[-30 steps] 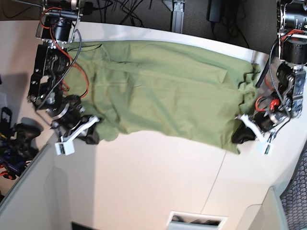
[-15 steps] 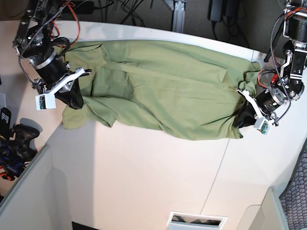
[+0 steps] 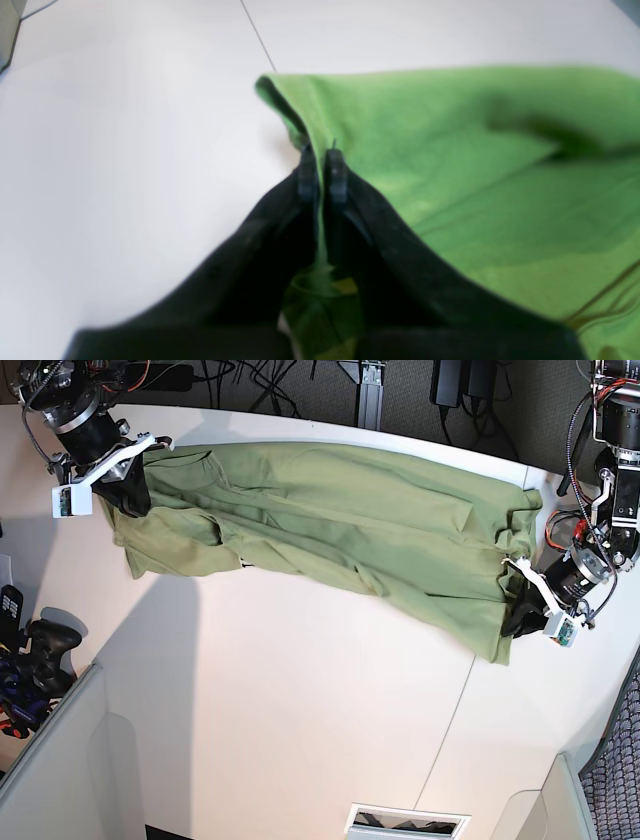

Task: Layout the t-shirt on the table in an organized manner, then fold the t-shirt properly
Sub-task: 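Grasp the hem corners and fold them over toward the collar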

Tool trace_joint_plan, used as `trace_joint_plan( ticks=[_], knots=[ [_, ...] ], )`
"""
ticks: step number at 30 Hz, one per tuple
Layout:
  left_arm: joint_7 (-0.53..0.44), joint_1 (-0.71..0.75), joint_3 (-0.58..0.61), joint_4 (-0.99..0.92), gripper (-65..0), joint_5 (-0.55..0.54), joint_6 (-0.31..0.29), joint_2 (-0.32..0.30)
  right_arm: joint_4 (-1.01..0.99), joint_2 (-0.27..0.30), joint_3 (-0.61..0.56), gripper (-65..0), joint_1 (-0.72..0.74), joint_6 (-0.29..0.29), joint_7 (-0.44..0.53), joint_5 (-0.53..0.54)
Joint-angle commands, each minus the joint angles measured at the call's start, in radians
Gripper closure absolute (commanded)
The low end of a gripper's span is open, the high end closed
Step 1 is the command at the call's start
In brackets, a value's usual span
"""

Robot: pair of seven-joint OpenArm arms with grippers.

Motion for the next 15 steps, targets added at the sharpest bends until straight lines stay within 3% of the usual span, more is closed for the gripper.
trace_joint_plan(
  ticks=[1, 6, 11, 12, 15],
  knots=[
    [-0.049, -0.008, -0.008, 0.016, 0.0, -0.004, 0.009, -0.014, 0.017, 0.011, 0.01, 0.0, -0.005, 0.005, 0.029, 0.014],
    [-0.208, 0.043, -0.008, 0.016, 0.0, 0.15, 0.01, -0.014, 0.01, -0.018, 0.01, 0.0, -0.019, 0.005, 0.019, 0.001],
    [-0.313, 0.07, -0.008, 0.018, 0.0, 0.169, 0.01, -0.014, -0.043, -0.042, 0.009, 0.0, -0.019, 0.005, 0.016, -0.027],
    [-0.322, 0.07, -0.008, 0.022, 0.0, 0.176, 0.01, -0.014, -0.058, -0.041, 0.009, -3.8, -0.019, 0.005, 0.017, -0.027],
    [-0.39, 0.076, -0.008, 0.048, 0.0, 0.276, 0.023, -0.014, -0.093, -0.041, 0.009, -24.8, -0.019, 0.005, 0.024, -0.027]
  ],
)
